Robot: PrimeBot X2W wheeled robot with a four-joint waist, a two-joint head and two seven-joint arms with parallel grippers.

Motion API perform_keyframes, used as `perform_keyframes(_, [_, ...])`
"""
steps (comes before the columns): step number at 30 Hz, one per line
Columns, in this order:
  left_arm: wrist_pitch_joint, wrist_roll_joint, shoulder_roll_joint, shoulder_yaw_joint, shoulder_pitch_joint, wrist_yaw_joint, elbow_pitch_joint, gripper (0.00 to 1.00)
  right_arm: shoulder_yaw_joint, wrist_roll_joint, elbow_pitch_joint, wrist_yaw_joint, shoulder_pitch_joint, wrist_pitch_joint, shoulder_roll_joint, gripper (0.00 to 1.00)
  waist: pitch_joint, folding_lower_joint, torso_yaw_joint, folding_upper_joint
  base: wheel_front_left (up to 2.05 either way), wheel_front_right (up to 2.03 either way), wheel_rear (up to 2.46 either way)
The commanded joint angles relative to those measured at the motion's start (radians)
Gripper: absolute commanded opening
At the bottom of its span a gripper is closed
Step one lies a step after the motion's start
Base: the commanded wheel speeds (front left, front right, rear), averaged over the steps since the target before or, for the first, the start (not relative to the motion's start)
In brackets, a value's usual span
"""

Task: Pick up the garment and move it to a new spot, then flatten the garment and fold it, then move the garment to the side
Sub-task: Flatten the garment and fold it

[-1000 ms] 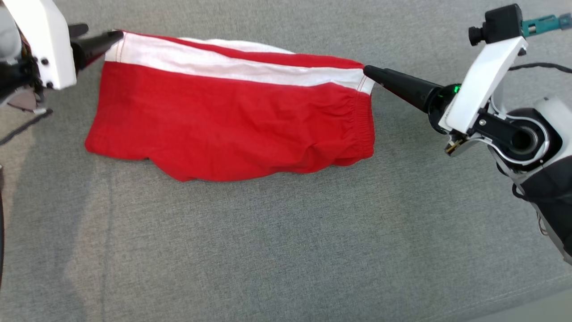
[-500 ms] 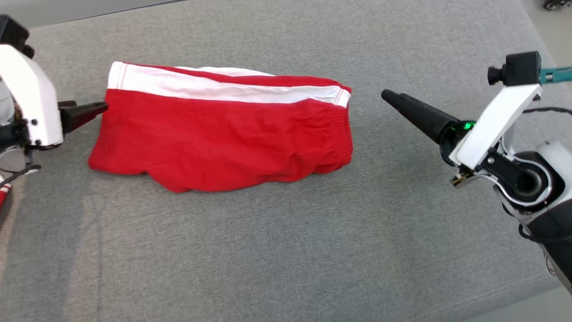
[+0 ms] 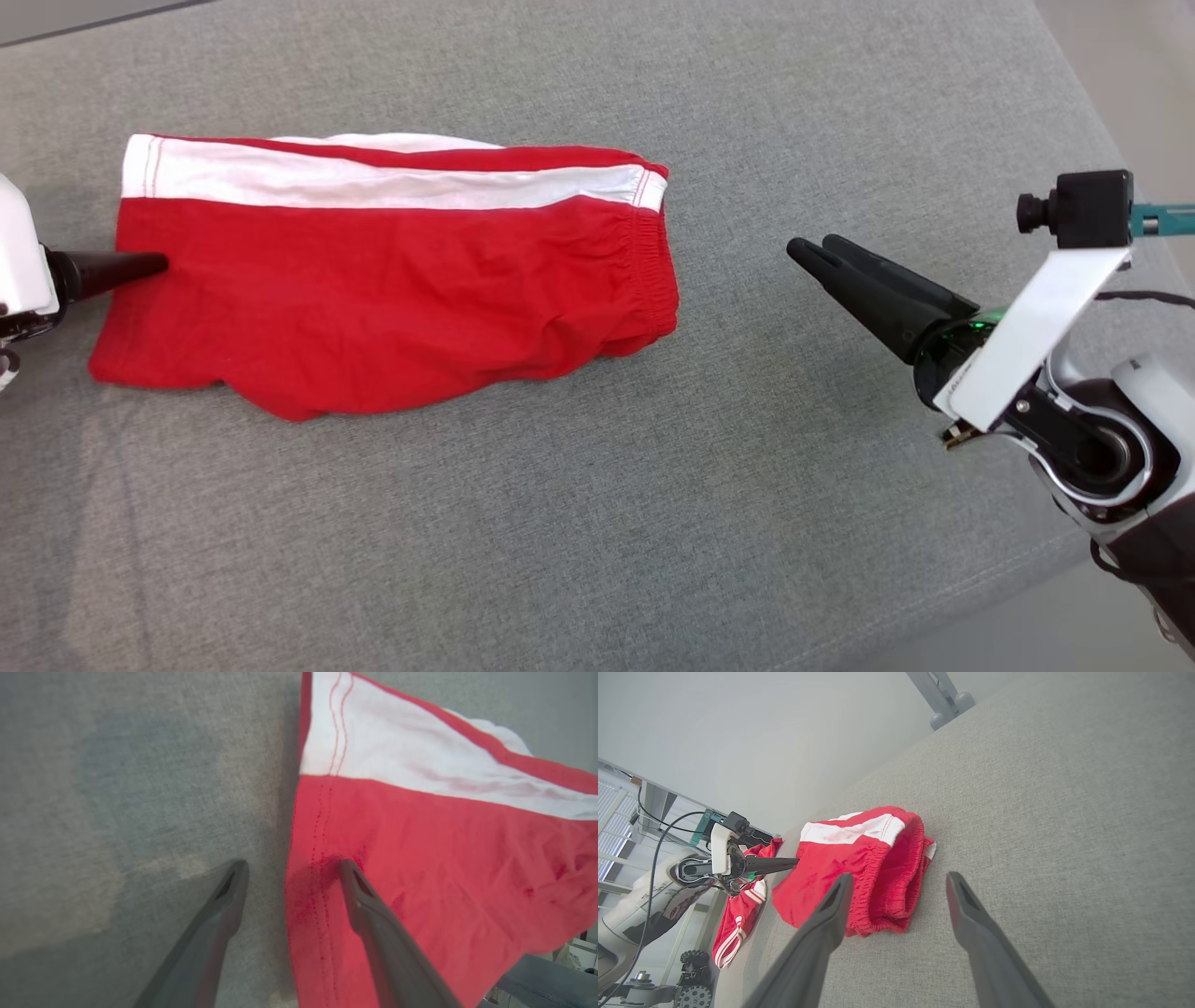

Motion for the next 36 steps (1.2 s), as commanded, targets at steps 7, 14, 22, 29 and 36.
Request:
perform_keyframes(7, [0.079,-0.07,-0.023,0.016,0.03,0.0,-0.051,1.0,-0.022,-0.01,-0.042,0.001,0.061,-0.037,-0.013,1.0,0.028,0.0,-0.014,0.0,0.0,0.0,0.0])
perform_keyframes(14, [0.099,-0.077,-0.014,0.024,0.018,0.004,-0.1,0.28,-0.023,-0.016,-0.05,0.001,0.064,-0.039,0.002,1.0,0.041,0.0,-0.014,0.0,0.0,0.0,0.0])
perform_keyframes(22, [0.09,-0.074,-0.002,0.032,0.025,0.005,-0.141,0.0,-0.025,-0.023,-0.032,0.001,0.065,-0.028,0.011,1.0,0.026,0.0,0.009,0.0,0.0,0.0,0.0])
perform_keyframes(29, [0.071,-0.087,-0.018,0.027,0.074,0.0,-0.162,0.0,-0.017,-0.02,-0.002,0.001,0.088,-0.008,0.006,1.0,-0.065,0.0,0.056,0.0,0.0,0.0,0.0])
perform_keyframes(36, [0.062,-0.103,-0.022,0.017,0.137,0.026,-0.188,0.0,-0.013,-0.007,0.015,0.001,0.113,0.02,-0.004,1.0,-0.139,0.0,0.102,0.0,0.0,0.0,0.0])
